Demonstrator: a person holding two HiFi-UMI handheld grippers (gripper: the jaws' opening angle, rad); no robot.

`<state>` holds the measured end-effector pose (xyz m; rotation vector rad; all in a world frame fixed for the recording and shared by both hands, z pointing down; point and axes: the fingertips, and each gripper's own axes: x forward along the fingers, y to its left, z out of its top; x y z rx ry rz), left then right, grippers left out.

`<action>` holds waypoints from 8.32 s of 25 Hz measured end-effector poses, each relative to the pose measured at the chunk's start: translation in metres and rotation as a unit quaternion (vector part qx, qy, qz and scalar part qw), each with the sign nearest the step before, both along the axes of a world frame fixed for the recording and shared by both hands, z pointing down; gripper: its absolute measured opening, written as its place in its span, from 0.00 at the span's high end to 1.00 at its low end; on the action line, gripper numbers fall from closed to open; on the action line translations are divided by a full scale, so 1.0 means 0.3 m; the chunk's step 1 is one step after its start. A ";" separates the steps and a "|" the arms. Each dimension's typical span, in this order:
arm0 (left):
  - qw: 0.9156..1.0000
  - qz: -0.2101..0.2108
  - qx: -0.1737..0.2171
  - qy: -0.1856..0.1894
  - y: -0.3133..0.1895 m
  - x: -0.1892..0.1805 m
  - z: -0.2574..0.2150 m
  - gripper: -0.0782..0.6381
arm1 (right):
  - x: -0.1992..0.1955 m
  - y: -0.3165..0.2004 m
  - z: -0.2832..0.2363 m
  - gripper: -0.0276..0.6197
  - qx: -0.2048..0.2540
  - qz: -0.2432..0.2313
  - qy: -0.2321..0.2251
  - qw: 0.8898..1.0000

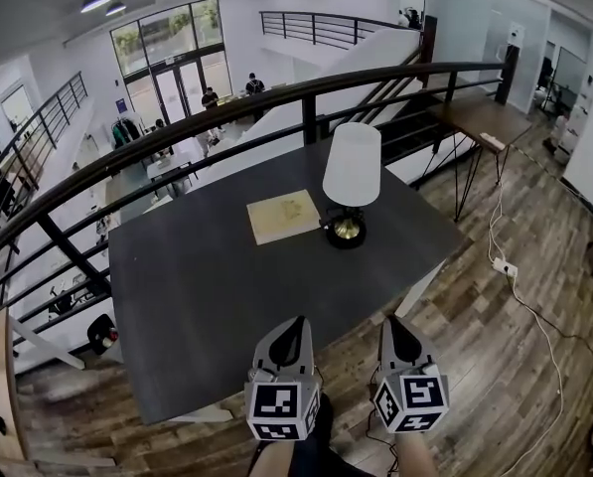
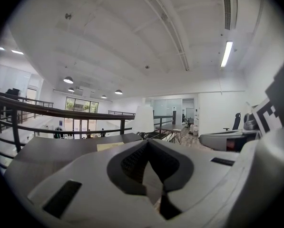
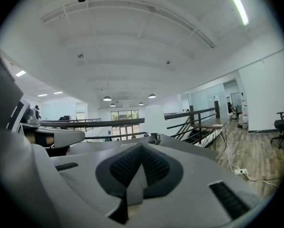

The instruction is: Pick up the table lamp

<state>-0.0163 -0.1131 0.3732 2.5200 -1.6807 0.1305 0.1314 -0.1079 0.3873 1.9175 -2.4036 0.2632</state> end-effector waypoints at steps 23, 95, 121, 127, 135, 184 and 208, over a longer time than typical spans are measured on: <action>0.998 0.059 -0.021 0.009 -0.641 0.126 0.037 0.87 | -0.002 -0.618 0.035 0.97 -0.013 0.011 0.009 1.000; 0.738 0.261 -0.102 0.615 -1.171 0.305 0.217 0.68 | -0.041 -1.216 0.590 0.97 -0.111 -0.086 -0.001 0.990; 0.714 0.225 -0.156 0.644 -1.348 0.362 0.129 0.72 | 0.003 -1.368 0.605 0.71 -0.169 -0.132 -0.090 0.973; 0.711 0.219 -0.160 0.649 -1.363 0.362 0.126 0.72 | -0.005 -1.405 0.614 0.71 -0.170 -0.161 -0.051 0.971; 0.709 0.226 -0.164 0.648 -1.376 0.364 0.116 0.72 | -0.043 -1.433 0.634 0.67 -0.172 -0.196 -0.009 0.965; 0.714 0.300 -0.106 0.624 -1.274 0.343 -0.208 0.76 | -0.085 -1.379 0.316 0.74 -0.130 -0.222 -0.004 0.966; 0.723 0.341 -0.053 0.599 -1.100 0.313 -0.555 0.77 | -0.116 -1.254 -0.050 0.75 -0.063 -0.216 0.001 0.974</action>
